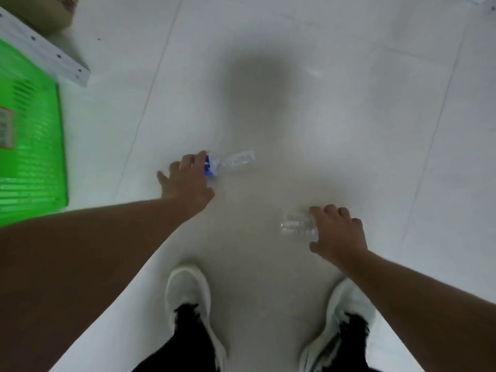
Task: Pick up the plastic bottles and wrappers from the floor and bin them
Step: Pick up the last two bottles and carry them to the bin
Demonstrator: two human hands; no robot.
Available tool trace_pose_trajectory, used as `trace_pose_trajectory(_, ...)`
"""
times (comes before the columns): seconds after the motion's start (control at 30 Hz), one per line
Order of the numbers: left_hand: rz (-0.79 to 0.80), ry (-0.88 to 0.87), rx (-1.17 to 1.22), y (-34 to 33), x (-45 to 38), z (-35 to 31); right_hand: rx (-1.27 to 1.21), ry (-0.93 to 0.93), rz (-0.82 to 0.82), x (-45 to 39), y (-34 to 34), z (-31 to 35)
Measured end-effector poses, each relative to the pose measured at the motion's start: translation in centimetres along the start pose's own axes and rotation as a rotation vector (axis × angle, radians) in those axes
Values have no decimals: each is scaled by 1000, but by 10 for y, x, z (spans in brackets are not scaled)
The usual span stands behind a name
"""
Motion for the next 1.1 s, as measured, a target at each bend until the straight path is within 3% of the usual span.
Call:
trace_pose_trajectory(0.13, -62, 75, -32, -22, -17, 19, 3, 15, -50, -16, -28, -3)
trace_pose_trajectory(0.3, -56, 256, 342, 14, 70, 23, -337, -44, 43, 41, 8, -23)
trace_pose_trajectory(0.4, -64, 355, 421, 54, 153, 20, -334, 4, 89, 90, 59, -27)
trace_pose_trajectory(0.63, -234, 516, 597, 158, 326, 24, -296, 209, -25, 197, 228, -12)
trace_pose_trajectory(0.8, -363, 642, 891, 175, 427, 25, -360, 336, -70, 277, 297, 10)
trace_pose_trajectory(0.93, -406, 694, 1082, 147, 508, 29, -366, 394, 4, 324, 291, 40)
trace_pose_trajectory(1.1, -528, 817, 1276, 73, 609, 72, -333, 519, 84, 380, 221, 113)
Point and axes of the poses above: each hand's wrist, its own x-axis away from the middle knuckle, its own y-axis out of the back of the hand, z = x × y, the point moved 6 cm from there along -x, towards the middle knuckle, and after that the axes turned 11 degrees about x, right-handed, at the moved point
